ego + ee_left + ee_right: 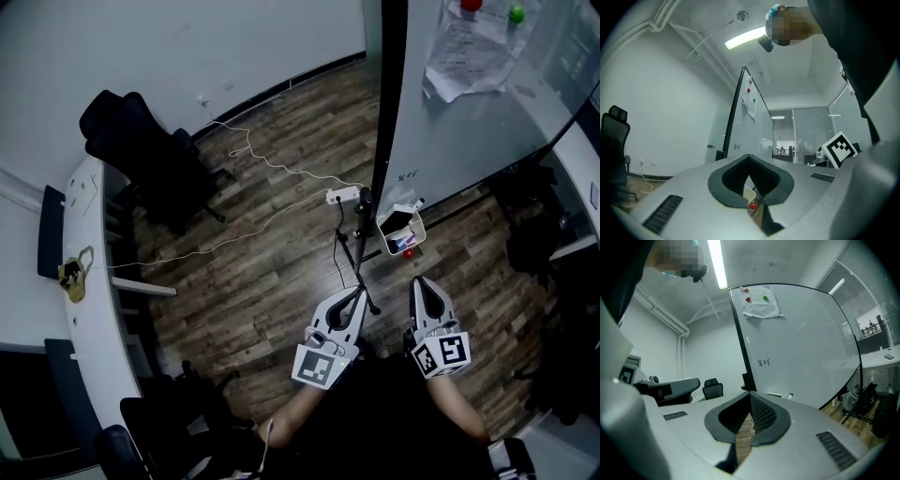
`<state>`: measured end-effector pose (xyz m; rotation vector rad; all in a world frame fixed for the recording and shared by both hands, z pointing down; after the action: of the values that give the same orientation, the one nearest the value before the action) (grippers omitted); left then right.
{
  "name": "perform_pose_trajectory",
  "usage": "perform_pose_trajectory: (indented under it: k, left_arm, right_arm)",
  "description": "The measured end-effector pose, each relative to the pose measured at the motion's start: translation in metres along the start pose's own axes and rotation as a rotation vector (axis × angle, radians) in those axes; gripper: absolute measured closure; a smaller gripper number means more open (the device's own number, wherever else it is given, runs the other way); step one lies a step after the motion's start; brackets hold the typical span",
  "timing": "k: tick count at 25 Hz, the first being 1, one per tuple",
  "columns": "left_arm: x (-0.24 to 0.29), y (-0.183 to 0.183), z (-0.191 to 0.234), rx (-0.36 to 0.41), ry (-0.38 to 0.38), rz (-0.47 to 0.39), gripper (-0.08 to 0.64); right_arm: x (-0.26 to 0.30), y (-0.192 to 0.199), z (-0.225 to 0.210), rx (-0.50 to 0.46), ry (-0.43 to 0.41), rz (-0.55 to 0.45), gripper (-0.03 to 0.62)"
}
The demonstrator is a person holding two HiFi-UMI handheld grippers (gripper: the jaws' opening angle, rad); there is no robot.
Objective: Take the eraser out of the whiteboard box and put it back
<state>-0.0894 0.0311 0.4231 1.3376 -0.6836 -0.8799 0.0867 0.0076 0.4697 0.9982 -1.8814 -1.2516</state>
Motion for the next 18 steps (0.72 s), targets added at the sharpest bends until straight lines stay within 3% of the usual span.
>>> perform_pose_trajectory:
  k: [12, 18]
  left_arm:
    - [0.015, 0.000, 0.033, -0.038, 0.086, 0.004, 0.554]
    - [0.035, 0.003, 0.036, -0.033, 0.084, 0.013, 0.554]
  right_arm:
    - [0.035, 0.004, -0.007, 0.039, 0.139, 0.013, 0.578]
    - [0.055, 0.008, -0.025, 0.063, 0.167, 0.044, 0.577]
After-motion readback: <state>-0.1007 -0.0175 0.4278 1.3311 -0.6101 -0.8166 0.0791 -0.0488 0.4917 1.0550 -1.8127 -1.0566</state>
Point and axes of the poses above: the fingertips, and each gripper's own axes: x forward along the fingers, z to its left, y out of its underside, the point moved 6 cm from there along -x, backward along the fingers, and after that the axes turned 2 degrees about x, right-handed, at the moved point
